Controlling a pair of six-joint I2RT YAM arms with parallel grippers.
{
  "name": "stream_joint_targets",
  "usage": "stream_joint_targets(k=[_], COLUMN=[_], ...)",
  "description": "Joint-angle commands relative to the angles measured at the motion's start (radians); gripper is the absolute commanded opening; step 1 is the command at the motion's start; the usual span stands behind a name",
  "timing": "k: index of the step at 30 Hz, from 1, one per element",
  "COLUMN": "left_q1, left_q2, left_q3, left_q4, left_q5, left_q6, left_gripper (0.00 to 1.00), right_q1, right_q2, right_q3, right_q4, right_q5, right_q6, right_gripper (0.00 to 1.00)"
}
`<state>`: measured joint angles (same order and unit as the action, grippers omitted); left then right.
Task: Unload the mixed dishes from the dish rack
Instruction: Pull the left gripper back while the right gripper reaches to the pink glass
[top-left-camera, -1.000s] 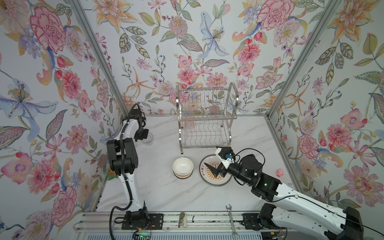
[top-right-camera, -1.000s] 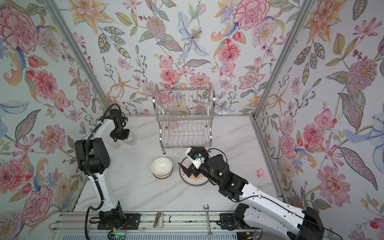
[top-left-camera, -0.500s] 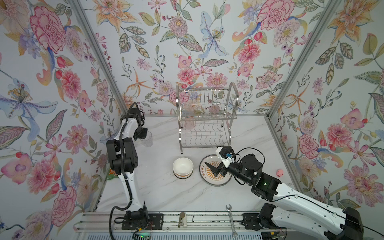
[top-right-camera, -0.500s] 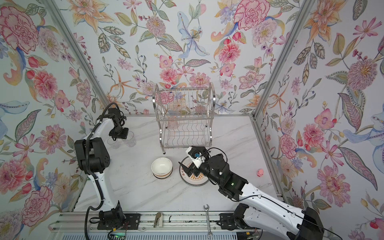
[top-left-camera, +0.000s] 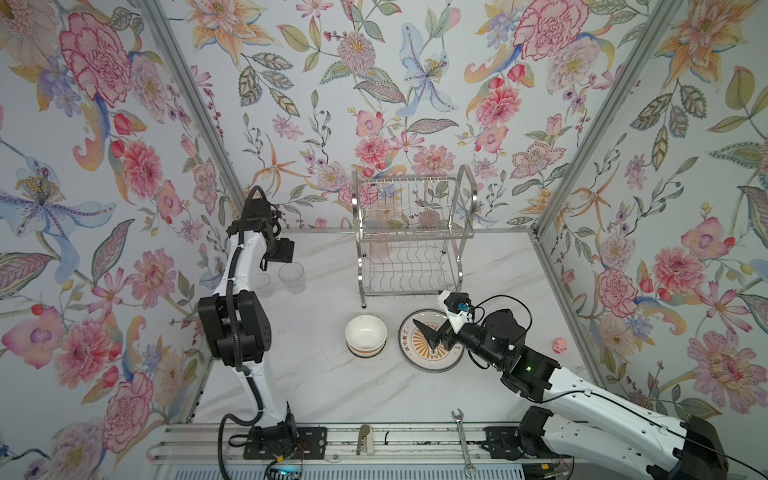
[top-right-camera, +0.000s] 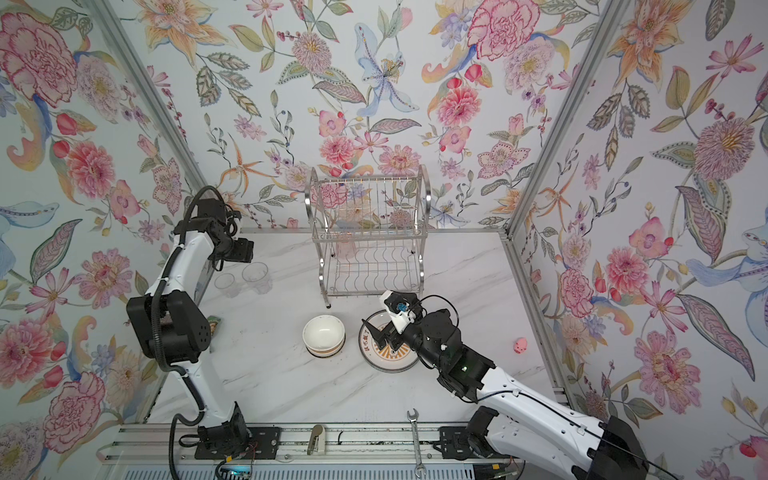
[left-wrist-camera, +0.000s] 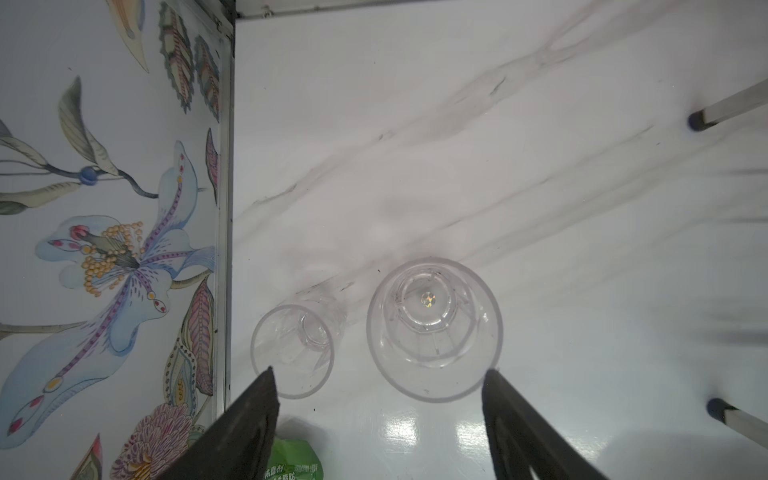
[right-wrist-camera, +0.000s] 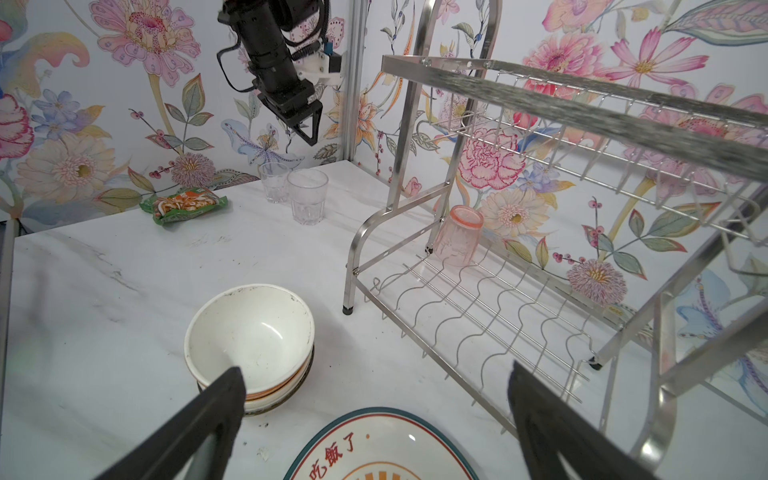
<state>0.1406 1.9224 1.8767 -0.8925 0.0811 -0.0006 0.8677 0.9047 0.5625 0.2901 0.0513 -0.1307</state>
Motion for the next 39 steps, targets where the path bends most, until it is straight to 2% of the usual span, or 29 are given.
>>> stream_joint_targets(k=[1, 7, 12, 17, 22, 27, 32, 35, 39], left_q1=[-0.016, -0.068, -0.071, -0.078, -0.091, -0.108, -0.141, -0.142, -0.150], left_q2=[-0.107, -0.342, -0.534, -0.764, -0.925, -0.989, -1.072, -1.103, -1.117], left_q3=[0.006, -0.207, -0.371, -0.680, -0.881, -0.942, -1.040, -1.093, -1.120], left_q4=[0.032, 0.243, 0.428, 0.733, 0.870, 0.868, 0.897, 0.917, 0.851], left_q5=[0.061, 0.148, 0.276, 0.427, 0.477, 0.526, 0.501, 0.479, 0.537], left_q6=[0.009, 0.046, 0.003, 0.000, 0.005, 0.024, 0.062, 0.036, 0.083], left_gripper=[0.83, 0.99, 0.99, 0.99, 0.99, 0.99, 0.99, 0.99, 0.99], right_q1=[-0.013, -0.052, -0.076, -0.098, -0.148, -0.182, -0.215, -0.249, -0.258], right_q2=[-0.012, 0.008, 0.064, 0.130, 0.228, 0.365, 0.499, 0.575, 0.656], right_q3=[-0.047, -0.077, -0.037, -0.046, -0.041, 0.023, 0.066, 0.121, 0.159], right_q4=[0.079, 0.121, 0.094, 0.166, 0.280, 0.309, 0.417, 0.402, 0.439], right_q5=[0.012, 0.017, 0.040, 0.030, -0.007, -0.063, -0.101, -0.121, -0.127], right_q6=[0.035, 0.042, 0.020, -0.024, -0.046, -0.125, -0.173, -0.216, -0.259], right_gripper=[0.99, 0.99, 0.99, 0.99, 0.99, 0.99, 0.99, 0.99, 0.99])
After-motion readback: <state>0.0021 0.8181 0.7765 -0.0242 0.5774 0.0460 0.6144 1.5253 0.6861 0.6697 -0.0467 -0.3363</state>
